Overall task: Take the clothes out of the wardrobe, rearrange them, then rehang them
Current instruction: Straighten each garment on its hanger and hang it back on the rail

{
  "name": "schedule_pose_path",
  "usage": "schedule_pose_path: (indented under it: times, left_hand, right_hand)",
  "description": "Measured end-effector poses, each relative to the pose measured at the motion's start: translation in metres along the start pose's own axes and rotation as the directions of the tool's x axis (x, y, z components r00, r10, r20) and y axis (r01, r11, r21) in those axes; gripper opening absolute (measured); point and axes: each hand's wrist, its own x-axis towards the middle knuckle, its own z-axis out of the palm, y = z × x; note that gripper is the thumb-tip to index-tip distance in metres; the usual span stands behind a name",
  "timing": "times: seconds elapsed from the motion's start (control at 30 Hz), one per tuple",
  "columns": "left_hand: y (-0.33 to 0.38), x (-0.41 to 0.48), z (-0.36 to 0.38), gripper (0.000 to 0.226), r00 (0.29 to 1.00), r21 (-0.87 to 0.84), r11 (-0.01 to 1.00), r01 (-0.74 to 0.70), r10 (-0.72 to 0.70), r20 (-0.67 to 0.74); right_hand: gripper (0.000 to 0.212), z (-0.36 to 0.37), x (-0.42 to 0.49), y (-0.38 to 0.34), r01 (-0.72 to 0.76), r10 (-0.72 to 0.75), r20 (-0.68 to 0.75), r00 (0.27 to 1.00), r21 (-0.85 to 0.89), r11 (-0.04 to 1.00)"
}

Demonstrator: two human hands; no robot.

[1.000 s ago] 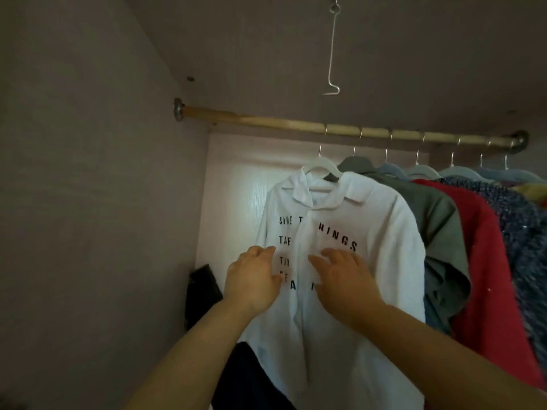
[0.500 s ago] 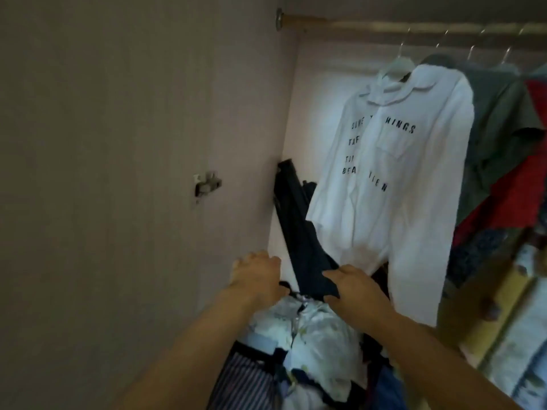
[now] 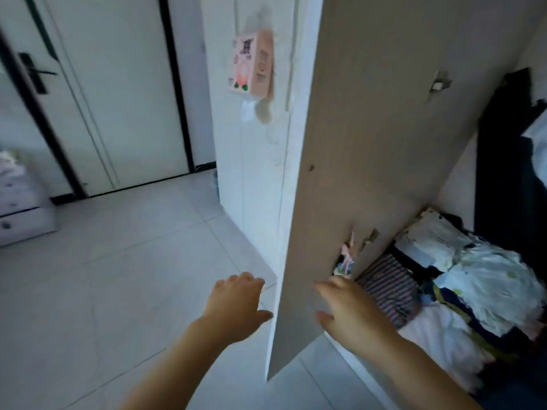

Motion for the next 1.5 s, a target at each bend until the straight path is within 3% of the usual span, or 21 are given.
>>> schedule_pose_path:
  times: [0.27,0.53,0.7,0.97,1.3,1.5]
  left_hand:
    - [-0.187,-0.105,-0.007,0.058,0.915,-0.098,0.914,0.393,-0.399,-0.058]
    - [-0.371,-0.207,-0.014,0.062,0.752,-0.181,0.755,0.630,-0.652,-0.099]
    - [-0.467,-0.265,-0.018,0.058,0.611,-0.220,0.614,0.758,-0.786,-0.091]
    - [-0.590,-0.309,0.005,0.056,0.390,-0.282,0.377,0.882,-0.921,-0.011]
    - [-0.747,-0.303,-0.006,0.046,0.114,-0.293,0.073,0.953,-0.985,0.126]
    - [-0.825,-0.307,-0.007,0.047,-0.006,-0.324,-0.070,0.943,-0.981,0.192]
  right_hand:
    - [0.052,0.042,0.074,-0.183,0.340,-0.344,0.083,0.935,0.063,0.938]
    - [0.052,0.085,0.162,-0.396,0.545,-0.543,0.128,0.830,0.017,0.838]
    - [0.053,0.117,0.202,-0.513,0.646,-0.634,0.215,0.743,0.018,0.763]
    - [0.053,0.168,0.275,-0.667,0.802,-0.759,0.352,0.548,0.035,0.596]
    - [0.052,0.213,0.391,-0.849,0.935,-0.857,0.453,0.245,0.123,0.332]
    - [0.051,0.239,0.440,-0.947,0.957,-0.865,0.479,0.149,0.150,0.248]
